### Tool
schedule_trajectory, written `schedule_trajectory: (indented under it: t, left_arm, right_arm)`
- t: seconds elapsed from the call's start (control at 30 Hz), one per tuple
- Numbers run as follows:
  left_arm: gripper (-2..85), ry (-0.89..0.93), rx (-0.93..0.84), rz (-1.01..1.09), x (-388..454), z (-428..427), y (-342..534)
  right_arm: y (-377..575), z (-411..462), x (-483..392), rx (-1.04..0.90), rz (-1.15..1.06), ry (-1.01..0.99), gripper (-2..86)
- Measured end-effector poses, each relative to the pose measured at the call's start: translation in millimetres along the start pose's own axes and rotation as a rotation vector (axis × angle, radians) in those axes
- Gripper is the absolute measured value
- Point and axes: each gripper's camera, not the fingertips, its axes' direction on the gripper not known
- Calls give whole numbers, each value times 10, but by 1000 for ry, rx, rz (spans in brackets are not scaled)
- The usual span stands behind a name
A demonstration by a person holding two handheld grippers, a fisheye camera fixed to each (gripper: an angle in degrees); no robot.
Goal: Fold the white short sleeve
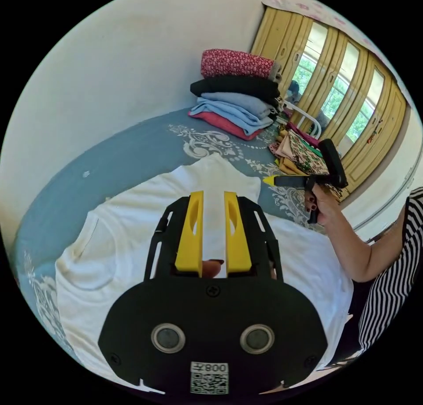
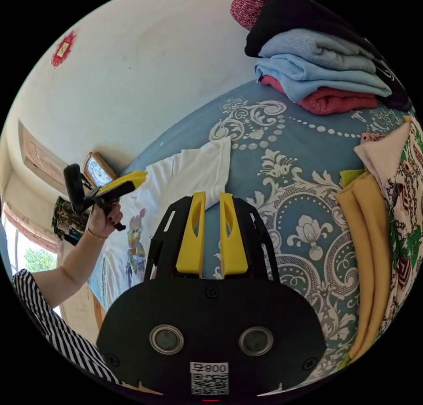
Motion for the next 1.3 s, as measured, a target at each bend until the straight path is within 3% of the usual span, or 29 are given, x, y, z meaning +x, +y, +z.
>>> schedule_trajectory:
  t: [0.27,0.67,0.83,1.0,1.17,1.3]
  left_arm:
    - [89,30,-150,78,-165,1471,-630]
    - [70,-106,-315,239,-436,2695,-588]
    - [28,-117,-297,240,-613,2806,-493]
    - [19,-120,-162,225,-828,2528,-323]
    - [17,-51,-28,114,-1322,1997,27]
    - [17,5,26,-4,-1731,1706,406]
  right_arm:
    - [87,-394,-113,-20,-36,54,60]
    - [415,-850,-260,-63,-80,79,26]
    - [577,-1084,-297,-48,-92,82,13]
    - [784,-1410,-442,39,-185,83,7]
    - [1003,-1672,-629,77,-375,-139,6]
    - [1141,-1772,-795,42,-512,-205,6]
